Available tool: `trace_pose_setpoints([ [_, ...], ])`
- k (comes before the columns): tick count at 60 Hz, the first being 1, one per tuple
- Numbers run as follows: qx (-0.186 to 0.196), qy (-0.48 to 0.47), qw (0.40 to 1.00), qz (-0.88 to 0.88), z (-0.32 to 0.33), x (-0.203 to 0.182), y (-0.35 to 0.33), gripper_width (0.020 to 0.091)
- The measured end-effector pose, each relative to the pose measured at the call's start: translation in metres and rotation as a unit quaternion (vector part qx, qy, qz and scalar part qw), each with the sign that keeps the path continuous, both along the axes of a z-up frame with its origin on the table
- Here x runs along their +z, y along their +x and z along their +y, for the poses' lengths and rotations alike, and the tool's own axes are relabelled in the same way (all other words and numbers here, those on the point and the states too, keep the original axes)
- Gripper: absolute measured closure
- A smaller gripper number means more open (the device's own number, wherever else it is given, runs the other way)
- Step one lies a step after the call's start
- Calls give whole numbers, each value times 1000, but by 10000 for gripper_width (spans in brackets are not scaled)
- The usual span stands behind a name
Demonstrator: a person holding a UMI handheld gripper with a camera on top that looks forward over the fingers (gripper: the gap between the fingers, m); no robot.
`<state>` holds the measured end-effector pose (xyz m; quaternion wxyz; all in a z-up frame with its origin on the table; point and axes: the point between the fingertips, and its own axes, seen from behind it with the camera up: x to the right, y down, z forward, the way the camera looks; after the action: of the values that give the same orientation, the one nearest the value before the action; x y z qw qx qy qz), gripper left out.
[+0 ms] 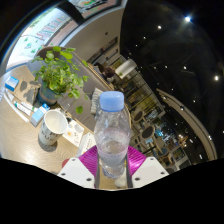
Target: Pour water
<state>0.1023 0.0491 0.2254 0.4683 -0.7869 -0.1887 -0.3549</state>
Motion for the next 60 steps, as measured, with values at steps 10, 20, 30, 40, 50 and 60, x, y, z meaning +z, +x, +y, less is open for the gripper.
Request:
trace_pose_setpoints([
  [10,38,-53,982,-178,47,-8,5,736],
  [20,84,-112,922,-360,80,-29,-5,740],
  [30,91,-148,868,-465,100,-36,-3,739],
  [40,105,-170,846,-495,107,-44,-1,739],
  [50,105,-162,872,-450,104,-41,-2,738],
  [60,85,-125,943,-296,89,-18,-2,738],
])
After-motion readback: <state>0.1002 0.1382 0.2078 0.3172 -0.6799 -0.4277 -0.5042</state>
